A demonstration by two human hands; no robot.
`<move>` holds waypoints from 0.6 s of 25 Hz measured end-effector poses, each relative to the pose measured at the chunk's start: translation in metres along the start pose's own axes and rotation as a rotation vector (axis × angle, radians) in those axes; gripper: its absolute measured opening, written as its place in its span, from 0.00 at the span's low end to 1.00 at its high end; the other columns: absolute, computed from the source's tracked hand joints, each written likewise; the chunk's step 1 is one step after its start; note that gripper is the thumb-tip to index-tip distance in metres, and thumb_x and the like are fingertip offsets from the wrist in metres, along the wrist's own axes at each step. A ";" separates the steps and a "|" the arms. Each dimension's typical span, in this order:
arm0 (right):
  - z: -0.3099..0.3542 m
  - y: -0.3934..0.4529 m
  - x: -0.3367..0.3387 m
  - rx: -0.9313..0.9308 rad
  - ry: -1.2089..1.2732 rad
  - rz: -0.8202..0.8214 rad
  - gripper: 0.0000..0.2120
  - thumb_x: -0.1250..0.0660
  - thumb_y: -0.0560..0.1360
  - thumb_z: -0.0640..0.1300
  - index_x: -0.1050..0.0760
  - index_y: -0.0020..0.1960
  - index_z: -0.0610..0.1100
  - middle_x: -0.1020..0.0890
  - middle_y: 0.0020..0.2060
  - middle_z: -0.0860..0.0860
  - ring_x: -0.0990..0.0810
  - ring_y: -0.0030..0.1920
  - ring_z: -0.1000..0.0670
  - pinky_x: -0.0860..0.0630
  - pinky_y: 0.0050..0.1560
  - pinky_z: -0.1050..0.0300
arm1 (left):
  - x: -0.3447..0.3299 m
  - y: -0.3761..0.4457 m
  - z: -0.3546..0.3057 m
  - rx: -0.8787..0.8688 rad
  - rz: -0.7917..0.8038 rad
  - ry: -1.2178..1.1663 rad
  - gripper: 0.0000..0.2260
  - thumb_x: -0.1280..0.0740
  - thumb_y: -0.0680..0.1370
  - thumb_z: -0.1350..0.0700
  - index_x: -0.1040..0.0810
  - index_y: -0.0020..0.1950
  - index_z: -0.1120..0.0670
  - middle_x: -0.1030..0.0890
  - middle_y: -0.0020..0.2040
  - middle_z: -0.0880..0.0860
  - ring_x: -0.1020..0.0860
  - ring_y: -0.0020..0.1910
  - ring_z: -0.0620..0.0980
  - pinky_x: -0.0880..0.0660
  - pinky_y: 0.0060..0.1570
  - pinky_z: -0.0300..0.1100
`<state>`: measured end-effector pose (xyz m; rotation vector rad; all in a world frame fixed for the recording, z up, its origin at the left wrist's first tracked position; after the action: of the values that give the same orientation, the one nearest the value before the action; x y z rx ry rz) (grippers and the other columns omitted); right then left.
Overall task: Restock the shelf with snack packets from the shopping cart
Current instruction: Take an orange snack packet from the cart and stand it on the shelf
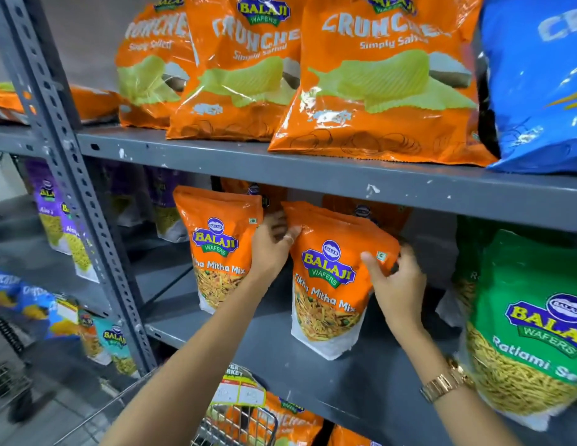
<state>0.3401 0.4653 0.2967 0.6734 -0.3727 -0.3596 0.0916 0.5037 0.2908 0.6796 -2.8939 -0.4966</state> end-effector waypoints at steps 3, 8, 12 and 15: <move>-0.045 -0.038 -0.030 -0.218 0.104 0.237 0.29 0.28 0.63 0.58 0.34 0.57 0.47 0.21 0.49 0.50 0.21 0.46 0.51 0.26 0.39 0.62 | 0.036 -0.031 0.003 -0.221 -0.209 0.179 0.12 0.32 0.74 0.56 0.27 0.56 0.55 0.22 0.50 0.51 0.24 0.49 0.48 0.28 0.40 0.27; -0.093 -0.080 -0.066 -0.399 0.105 0.445 0.41 0.20 0.59 0.48 0.40 0.65 0.48 0.25 0.56 0.48 0.24 0.56 0.45 0.25 0.50 0.51 | 0.091 -0.055 0.053 -0.081 -0.448 0.539 0.20 0.27 0.69 0.54 0.31 0.54 0.60 0.26 0.56 0.63 0.27 0.55 0.63 0.26 0.47 0.53; -0.103 -0.096 -0.075 -0.407 0.098 0.471 0.44 0.20 0.55 0.54 0.41 0.63 0.56 0.26 0.53 0.54 0.26 0.52 0.53 0.28 0.44 0.64 | 0.107 -0.049 0.112 0.123 -0.298 0.548 0.47 0.21 0.59 0.51 0.46 0.68 0.57 0.43 0.72 0.61 0.37 0.68 0.65 0.30 0.60 0.62; -0.111 -0.098 -0.076 -0.437 0.133 0.480 0.43 0.20 0.54 0.57 0.41 0.60 0.61 0.26 0.51 0.60 0.26 0.50 0.58 0.30 0.41 0.69 | 0.110 -0.038 0.142 0.190 -0.197 0.414 0.55 0.19 0.55 0.53 0.53 0.71 0.49 0.42 0.72 0.59 0.37 0.69 0.63 0.33 0.65 0.63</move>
<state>0.3034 0.4867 0.1355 0.1649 -0.3038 0.0650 -0.0185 0.4626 0.1504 0.9712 -2.5137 -0.0815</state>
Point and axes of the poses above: each hand's wrist, its own y-axis towards the middle knuckle, its own x-axis out of the back of the hand, z = x × y, the point moved 8 cm from there along y, towards the middle knuckle
